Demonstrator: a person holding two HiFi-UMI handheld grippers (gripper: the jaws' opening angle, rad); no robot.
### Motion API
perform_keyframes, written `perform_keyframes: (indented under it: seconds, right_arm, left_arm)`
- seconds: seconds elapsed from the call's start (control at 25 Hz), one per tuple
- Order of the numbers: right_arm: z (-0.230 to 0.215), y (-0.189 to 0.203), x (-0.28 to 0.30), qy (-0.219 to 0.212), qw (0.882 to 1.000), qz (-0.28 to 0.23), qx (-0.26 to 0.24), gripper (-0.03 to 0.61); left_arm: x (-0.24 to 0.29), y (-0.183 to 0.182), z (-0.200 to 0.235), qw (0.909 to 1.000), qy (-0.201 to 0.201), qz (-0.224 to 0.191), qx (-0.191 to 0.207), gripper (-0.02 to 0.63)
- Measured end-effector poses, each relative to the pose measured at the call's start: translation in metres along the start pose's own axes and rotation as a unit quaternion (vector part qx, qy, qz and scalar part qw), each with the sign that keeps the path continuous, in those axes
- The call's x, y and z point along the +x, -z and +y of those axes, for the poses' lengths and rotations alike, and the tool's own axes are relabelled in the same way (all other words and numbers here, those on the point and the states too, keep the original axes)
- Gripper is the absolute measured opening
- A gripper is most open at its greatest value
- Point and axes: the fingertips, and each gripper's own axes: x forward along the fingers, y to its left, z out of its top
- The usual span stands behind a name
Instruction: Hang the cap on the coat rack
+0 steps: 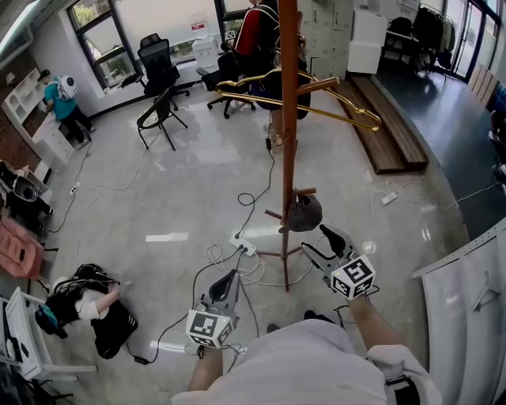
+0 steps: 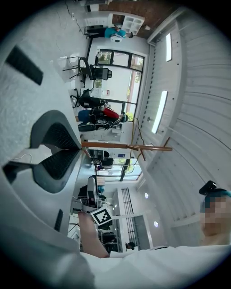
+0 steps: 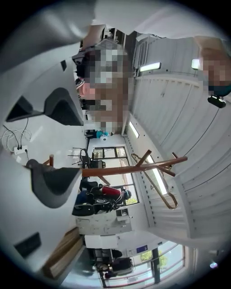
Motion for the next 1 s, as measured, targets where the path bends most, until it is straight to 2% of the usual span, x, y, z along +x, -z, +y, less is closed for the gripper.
perform_keyframes:
  seconds: [0.08, 0.12, 0.16, 0.2, 0.32, 0.48, 1.0]
  right_arm:
    - [0.010, -0.010, -0.002, 0.003, 1.000, -0.010, -0.011, 0.287]
    - [0.014, -0.014, -0.004, 0.009, 1.000, -0.016, -0.020, 0.257]
    - [0.017, -0.018, -0.006, 0.017, 0.999, -0.022, -0.028, 0.166]
    - [0.020, -0.020, -0.009, 0.022, 0.999, -0.026, -0.033, 0.110]
    - [0.030, -0.019, -0.015, 0.021, 0.999, -0.034, -0.024, 0.029]
    - [0.039, -0.018, -0.015, 0.010, 0.999, -0.044, 0.005, 0.017]
    - [0.061, -0.016, -0.013, -0.012, 0.999, -0.031, 0.006, 0.012]
  left_arm:
    - [-0.002, -0.002, 0.000, 1.0000, 0.001, -0.001, 0.001, 0.011]
    - [-0.003, -0.003, 0.000, 1.0000, 0.001, -0.002, 0.001, 0.011]
    - [-0.004, -0.004, 0.000, 1.0000, 0.000, -0.002, 0.001, 0.011]
    - [-0.006, -0.004, 0.000, 1.0000, -0.001, -0.003, 0.000, 0.011]
    - [-0.009, 0.002, -0.004, 1.0000, -0.002, -0.006, 0.001, 0.011]
    - [-0.010, 0.008, -0.007, 0.9999, -0.003, -0.009, 0.010, 0.011]
    - [-0.021, 0.001, -0.007, 0.9997, -0.012, -0.019, 0.011, 0.011]
